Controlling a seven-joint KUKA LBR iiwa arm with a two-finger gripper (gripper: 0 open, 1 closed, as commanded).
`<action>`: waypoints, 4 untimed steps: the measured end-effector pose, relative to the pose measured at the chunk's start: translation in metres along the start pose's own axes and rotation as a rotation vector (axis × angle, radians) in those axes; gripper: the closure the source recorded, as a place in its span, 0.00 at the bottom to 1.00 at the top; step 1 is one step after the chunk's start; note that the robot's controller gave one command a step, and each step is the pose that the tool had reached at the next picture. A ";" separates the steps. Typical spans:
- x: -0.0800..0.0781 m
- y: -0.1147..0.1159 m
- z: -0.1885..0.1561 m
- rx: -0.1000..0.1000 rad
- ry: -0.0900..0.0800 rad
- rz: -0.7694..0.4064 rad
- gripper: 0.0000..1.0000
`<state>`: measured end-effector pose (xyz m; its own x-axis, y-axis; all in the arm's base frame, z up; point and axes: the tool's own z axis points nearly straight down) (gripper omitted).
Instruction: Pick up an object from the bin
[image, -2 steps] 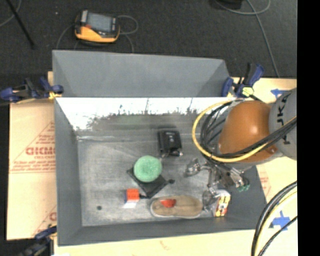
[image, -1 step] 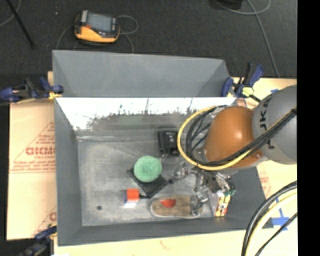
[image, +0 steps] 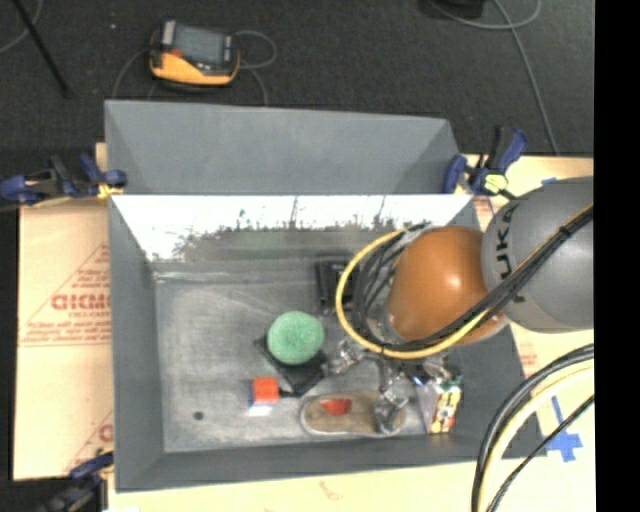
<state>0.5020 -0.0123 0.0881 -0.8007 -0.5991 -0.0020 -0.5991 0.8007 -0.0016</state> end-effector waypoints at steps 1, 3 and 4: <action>0.024 -0.004 0.011 0.005 -0.027 0.202 1.00; 0.024 -0.003 0.006 0.004 -0.026 0.202 1.00; 0.024 -0.003 -0.015 0.002 -0.019 0.200 1.00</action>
Offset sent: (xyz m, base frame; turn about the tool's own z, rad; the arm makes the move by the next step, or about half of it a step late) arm 0.0000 0.0000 0.0000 0.0000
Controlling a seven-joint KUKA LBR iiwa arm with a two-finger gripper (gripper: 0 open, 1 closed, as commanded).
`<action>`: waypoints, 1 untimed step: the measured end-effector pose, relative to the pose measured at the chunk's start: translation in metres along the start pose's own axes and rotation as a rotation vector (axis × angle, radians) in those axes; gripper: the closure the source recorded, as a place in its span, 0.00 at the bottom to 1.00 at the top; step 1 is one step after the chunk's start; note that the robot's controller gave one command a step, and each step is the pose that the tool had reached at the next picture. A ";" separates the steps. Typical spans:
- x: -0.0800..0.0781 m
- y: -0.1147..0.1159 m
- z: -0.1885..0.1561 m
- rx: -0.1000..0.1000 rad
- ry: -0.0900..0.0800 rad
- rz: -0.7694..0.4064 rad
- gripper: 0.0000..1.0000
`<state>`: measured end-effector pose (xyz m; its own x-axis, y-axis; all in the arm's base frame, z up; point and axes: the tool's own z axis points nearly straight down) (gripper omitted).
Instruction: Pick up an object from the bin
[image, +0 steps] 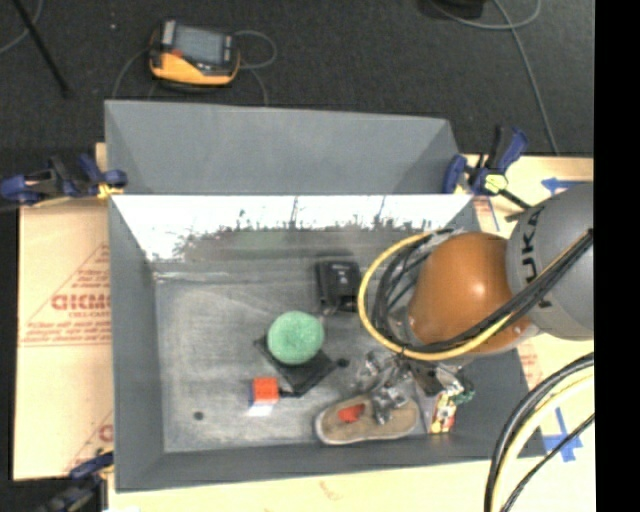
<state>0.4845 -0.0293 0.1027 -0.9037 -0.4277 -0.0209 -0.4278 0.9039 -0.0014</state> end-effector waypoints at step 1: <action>0.002 -0.001 -0.018 0.000 0.013 0.001 1.00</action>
Offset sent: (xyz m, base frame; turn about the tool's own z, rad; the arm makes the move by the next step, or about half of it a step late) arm -0.0002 0.0000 0.0719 0.0000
